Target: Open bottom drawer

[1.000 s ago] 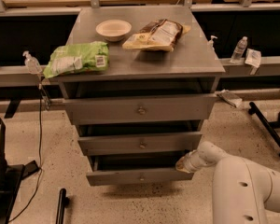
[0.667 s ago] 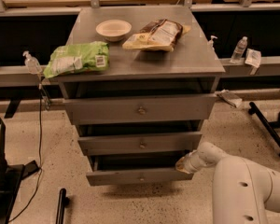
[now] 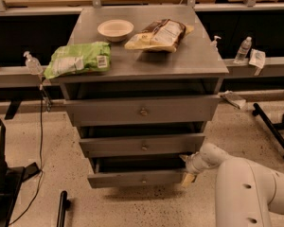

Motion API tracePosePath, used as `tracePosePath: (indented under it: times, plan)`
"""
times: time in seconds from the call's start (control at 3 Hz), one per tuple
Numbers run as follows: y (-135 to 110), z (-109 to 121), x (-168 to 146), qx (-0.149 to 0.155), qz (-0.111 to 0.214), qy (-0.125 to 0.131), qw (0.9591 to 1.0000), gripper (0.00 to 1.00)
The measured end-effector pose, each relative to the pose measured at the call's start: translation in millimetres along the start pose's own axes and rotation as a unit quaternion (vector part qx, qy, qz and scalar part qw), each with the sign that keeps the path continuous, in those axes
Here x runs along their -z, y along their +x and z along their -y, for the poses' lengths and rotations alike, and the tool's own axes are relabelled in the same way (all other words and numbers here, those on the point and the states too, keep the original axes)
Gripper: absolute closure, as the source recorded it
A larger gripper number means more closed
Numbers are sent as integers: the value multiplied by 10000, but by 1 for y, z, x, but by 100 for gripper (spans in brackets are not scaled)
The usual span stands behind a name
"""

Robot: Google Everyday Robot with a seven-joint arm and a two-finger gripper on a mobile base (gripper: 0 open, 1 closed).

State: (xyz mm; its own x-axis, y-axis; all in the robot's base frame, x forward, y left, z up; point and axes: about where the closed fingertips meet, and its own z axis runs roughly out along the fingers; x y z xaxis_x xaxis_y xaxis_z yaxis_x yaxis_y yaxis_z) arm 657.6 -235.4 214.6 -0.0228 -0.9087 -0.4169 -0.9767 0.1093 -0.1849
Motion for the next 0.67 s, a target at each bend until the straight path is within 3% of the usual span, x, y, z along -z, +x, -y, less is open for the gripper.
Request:
tracePosePath:
  times: [0.33, 0.67]
  plan:
    - [-2, -2, 0, -7, 11, -23, 10000, 10]
    - [-6, -6, 0, 23, 24, -87, 10000, 33]
